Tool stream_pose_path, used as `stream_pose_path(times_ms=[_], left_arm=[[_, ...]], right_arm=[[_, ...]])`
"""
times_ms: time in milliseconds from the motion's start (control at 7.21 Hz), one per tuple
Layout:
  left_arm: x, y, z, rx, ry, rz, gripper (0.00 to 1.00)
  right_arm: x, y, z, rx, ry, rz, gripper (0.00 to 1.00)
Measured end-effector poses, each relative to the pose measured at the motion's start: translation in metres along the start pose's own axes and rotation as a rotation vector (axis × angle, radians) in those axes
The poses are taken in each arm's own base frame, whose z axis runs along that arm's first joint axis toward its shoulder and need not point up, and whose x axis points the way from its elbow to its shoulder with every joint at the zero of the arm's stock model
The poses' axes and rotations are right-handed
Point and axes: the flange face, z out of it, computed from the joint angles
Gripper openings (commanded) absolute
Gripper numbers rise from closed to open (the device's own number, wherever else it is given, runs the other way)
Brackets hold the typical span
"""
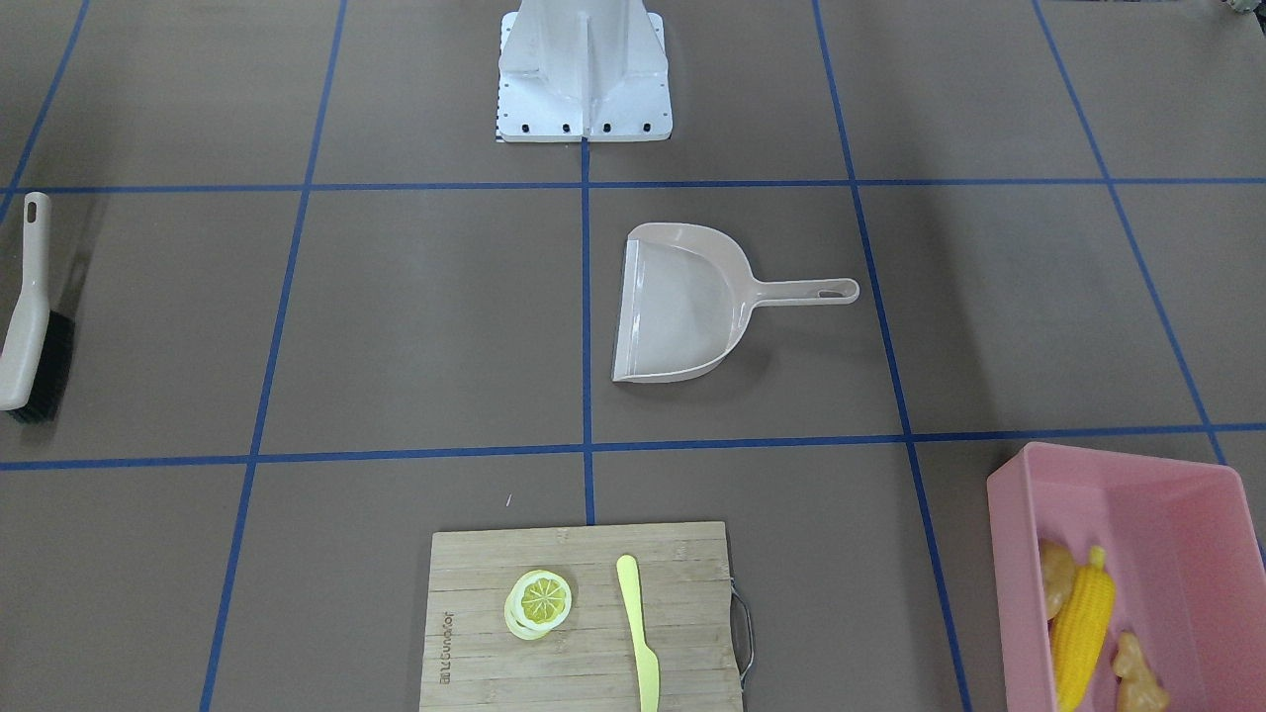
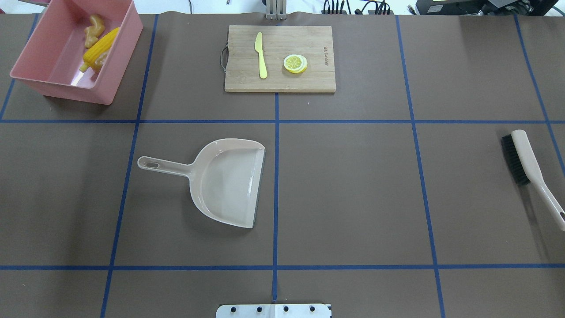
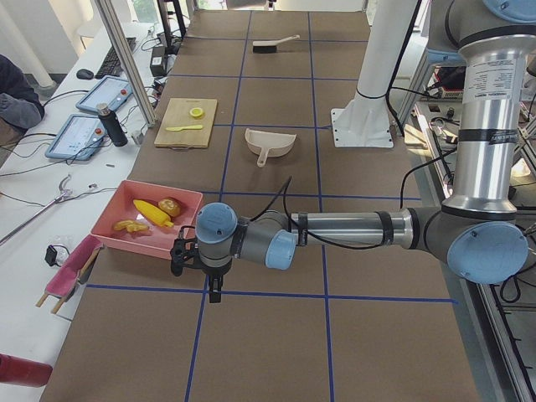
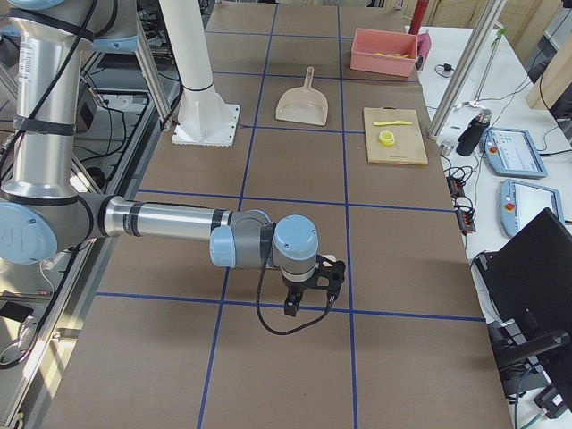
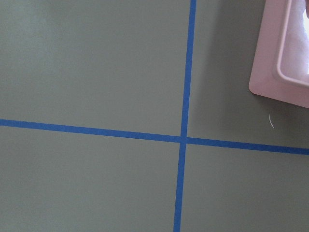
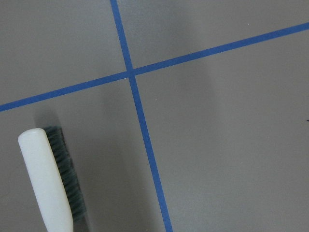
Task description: Sweep and dump trash into bin
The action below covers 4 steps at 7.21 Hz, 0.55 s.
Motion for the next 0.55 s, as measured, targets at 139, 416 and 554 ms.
stream_pose_path(times_ms=[139,416,554], left_arm=[[0.0003,-0.0009,-0.0004,0.001,-0.004,0.0,0.99],[0.0,-0.0013,-0.0001,0.001,-0.007,0.0,0.99],[-0.0007,-0.0011,0.0008,-0.001,-0.008,0.0,0.99]], right_arm=[[0.0,0.0,0.0,0.0,0.0,0.0,1.0],[0.0,0.0,0.0,0.0,0.0,0.0,1.0],[0.0,0.0,0.0,0.0,0.0,0.0,1.0]])
